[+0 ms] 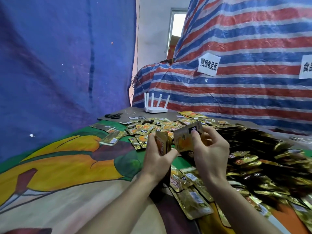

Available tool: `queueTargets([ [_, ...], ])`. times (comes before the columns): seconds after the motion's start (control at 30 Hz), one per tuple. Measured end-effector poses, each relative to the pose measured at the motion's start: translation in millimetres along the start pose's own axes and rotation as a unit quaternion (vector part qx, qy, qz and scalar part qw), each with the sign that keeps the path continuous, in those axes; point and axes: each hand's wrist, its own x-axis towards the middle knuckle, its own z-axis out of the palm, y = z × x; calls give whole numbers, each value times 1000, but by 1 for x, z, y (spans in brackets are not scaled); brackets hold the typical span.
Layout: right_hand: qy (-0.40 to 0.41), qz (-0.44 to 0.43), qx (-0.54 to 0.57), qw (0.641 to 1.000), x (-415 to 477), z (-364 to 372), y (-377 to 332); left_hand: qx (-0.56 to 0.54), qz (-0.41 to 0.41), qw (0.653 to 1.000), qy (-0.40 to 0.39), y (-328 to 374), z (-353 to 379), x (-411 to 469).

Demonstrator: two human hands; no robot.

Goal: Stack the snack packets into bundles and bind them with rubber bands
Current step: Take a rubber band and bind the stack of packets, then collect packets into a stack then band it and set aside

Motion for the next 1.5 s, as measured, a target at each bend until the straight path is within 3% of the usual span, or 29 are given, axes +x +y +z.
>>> queueTargets([
  [0.1, -62, -26, -58, 996, -1, 4, 2, -21, 51, 998, 5, 4, 1, -3],
  [0.2, -184, 9, -36, 982, -8, 13, 5, -59, 89, 994, -37, 3, 3, -3],
  [0.27, -219, 24, -18, 975, -11, 14, 6, -73, 79, 991, -75, 2, 1, -2],
  [0.4, -177, 76, 27, 981, -7, 13, 6, -40, 58, 989, -131, 1, -1, -2],
  [0.6, -188, 90, -21, 978, -6, 13, 4, -5, 73, 992, -99, -5, 5, -1],
  [0.9, -162, 74, -93, 980, -6, -14, -15, 33, 169, 971, -165, 11, 11, -16],
  [1.03, -179, 40, -204, 961, -8, -64, -16, 74, 208, 953, -209, 21, 12, -26],
  [1.23, -149, 19, -414, 898, -3, -166, -9, 83, 234, 931, -268, 51, 52, -51],
  [1.33, -128, 41, -557, 820, 18, -229, -3, 63, 250, 921, -292, 58, 71, -58],
  [1.43, -164, 150, -663, 715, 32, -292, 6, 49, 224, 933, -279, 47, 74, -65],
  [1.5, -189, 207, -690, 668, 34, -322, 16, 57, 204, 940, -269, 41, 72, -66],
])
